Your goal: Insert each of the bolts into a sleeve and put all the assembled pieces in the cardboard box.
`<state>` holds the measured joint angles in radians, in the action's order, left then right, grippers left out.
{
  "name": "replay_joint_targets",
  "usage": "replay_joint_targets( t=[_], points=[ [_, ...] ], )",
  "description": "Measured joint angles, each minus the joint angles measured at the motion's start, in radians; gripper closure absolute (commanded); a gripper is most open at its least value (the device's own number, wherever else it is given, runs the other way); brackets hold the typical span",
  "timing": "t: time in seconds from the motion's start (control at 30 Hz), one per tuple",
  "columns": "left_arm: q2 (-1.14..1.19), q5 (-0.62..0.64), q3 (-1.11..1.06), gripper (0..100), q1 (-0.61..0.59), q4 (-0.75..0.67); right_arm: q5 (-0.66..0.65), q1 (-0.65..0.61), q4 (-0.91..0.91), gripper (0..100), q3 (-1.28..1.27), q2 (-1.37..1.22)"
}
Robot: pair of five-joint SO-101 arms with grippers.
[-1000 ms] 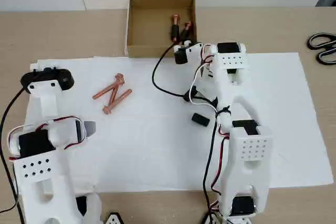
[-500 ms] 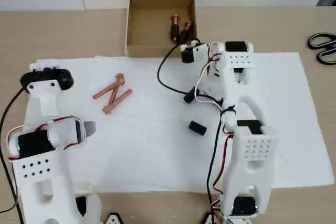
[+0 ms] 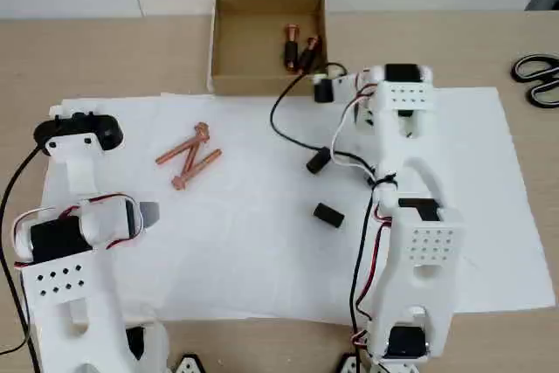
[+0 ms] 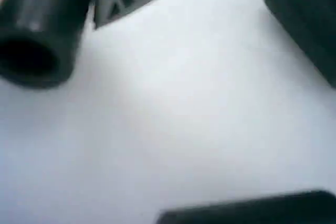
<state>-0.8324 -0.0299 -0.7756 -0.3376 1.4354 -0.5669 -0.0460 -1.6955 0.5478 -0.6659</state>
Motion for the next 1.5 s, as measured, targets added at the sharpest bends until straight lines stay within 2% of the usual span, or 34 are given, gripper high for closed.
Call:
replay_joint_targets(
  t=[0.33, 0.8, 0.87, 0.97, 1.03, 1.33, 1.5],
  points=[
    [0.0, 0.0, 0.0, 74, 0.0, 0.0, 0.025, -0.005, -0.008, 81.9, 0.005, 0.028],
    [0.0, 0.0, -0.005, 74, 0.0, -0.002, 0.028, -0.002, 0.008, 82.4, 0.018, -0.084],
    [0.0, 0.0, -0.02, 74, 0.0, -0.009, 0.028, -0.002, 0.008, 86.1, 0.026, -0.094],
    [0.0, 0.002, -0.04, 74, 0.0, -0.023, 0.028, 0.005, 0.009, 99.8, 0.04, -0.104],
    [0.0, 0.0, -0.04, 74, 0.0, -0.025, 0.028, 0.009, 0.017, 97.6, 0.051, -0.107],
    [0.0, 0.002, -0.04, 74, 0.006, -0.026, 0.028, 0.012, -0.018, 99.5, 0.121, -0.107],
    [0.0, 0.005, 0.009, 74, 0.014, -0.023, 0.035, 0.0, -0.018, 99.5, 0.121, 0.046]
  ],
)
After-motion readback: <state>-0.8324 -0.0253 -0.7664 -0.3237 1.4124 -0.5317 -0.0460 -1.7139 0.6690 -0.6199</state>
